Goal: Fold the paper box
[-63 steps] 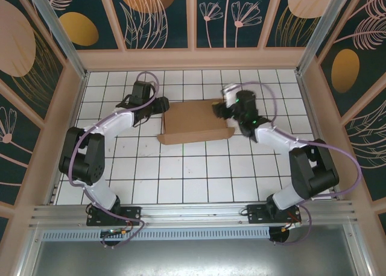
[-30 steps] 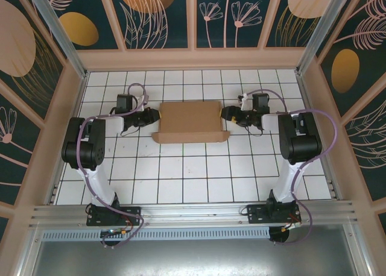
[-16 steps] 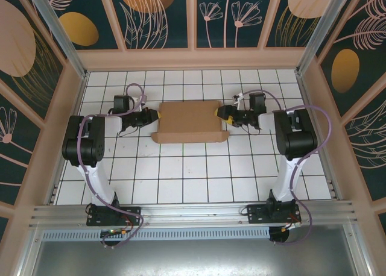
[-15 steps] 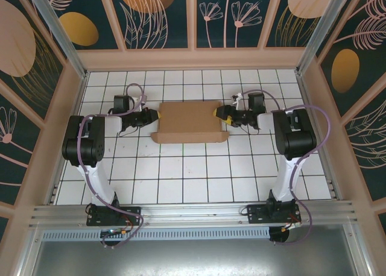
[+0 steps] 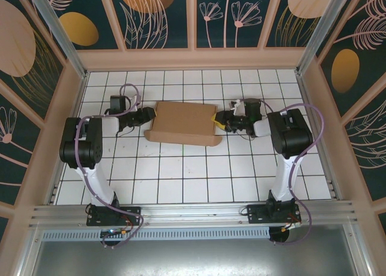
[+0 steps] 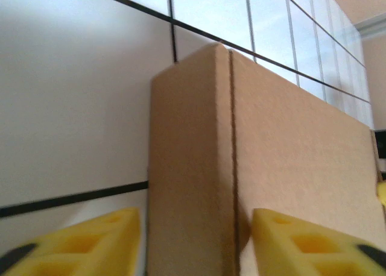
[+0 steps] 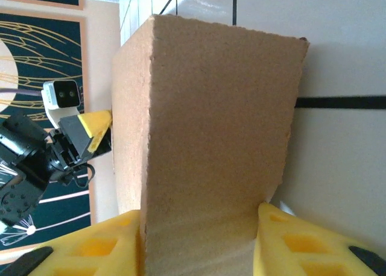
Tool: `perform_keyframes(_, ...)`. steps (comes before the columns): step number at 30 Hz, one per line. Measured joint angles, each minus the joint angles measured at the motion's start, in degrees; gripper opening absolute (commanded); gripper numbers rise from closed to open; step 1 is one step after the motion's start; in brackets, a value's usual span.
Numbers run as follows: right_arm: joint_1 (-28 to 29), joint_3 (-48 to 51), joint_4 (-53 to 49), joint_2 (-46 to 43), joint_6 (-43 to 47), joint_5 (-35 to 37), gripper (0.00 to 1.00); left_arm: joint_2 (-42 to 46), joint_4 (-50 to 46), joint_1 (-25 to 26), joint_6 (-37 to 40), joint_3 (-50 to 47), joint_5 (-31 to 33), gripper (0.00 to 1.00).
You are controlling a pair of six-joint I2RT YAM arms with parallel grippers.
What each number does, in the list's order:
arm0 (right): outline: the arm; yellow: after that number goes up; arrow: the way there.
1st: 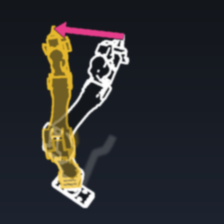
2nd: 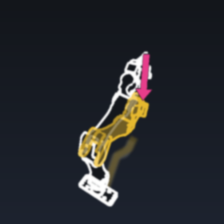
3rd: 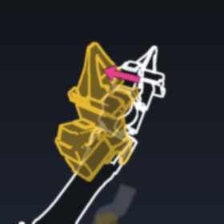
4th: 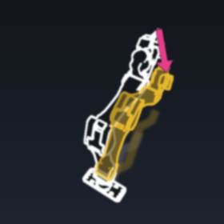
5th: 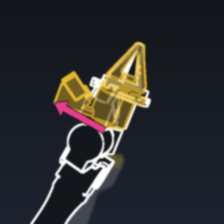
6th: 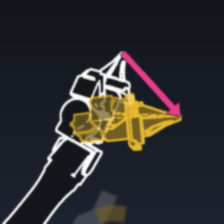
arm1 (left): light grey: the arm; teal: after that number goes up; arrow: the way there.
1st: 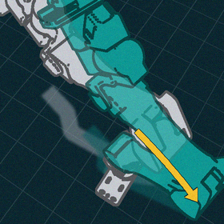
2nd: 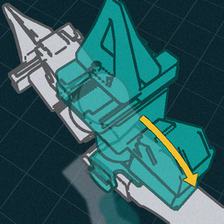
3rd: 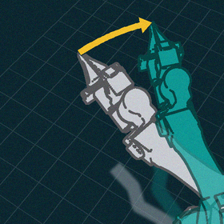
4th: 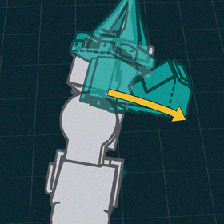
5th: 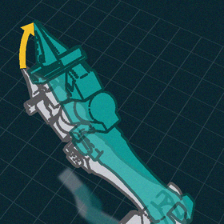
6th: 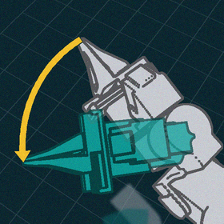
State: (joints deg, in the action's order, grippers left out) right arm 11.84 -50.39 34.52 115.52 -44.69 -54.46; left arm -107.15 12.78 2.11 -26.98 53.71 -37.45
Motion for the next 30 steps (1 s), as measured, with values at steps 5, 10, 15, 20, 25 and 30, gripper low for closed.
perform_keyframes(5, 0.28, 2.49, 0.48, -2.43, -3.15, 0.59, 0.45, 11.61, -2.69, 2.08, 1.57, -3.08, 12.79, 0.57)
perform_keyframes(10, 0.31, 4.33, 1.95, -7.19, -6.32, 1.64, 0.45, 22.03, -2.64, 11.30, 12.37, -3.17, 28.11, 0.57)
perform_keyframes(15, 0.33, 6.47, 5.46, -9.11, -9.86, 1.64, 0.44, 24.48, -2.29, 15.87, 18.88, -6.54, 34.51, 0.59)
perform_keyframes(20, 0.33, 8.13, 3.21, -11.17, -9.60, 2.49, 0.44, 25.38, -2.64, 16.41, 24.02, -10.21, 38.10, 0.60)
perform_keyframes(25, 0.31, 8.13, -0.85, -14.40, -7.72, 4.24, 0.44, 27.21, -2.89, 22.86, 32.46, -10.23, 41.97, 0.61)
perform_keyframes(30, 0.31, 8.13, -3.21, -15.69, -6.88, 5.35, 0.44, 28.89, -3.19, 27.63, 39.60, -10.49, 44.74, 0.65)
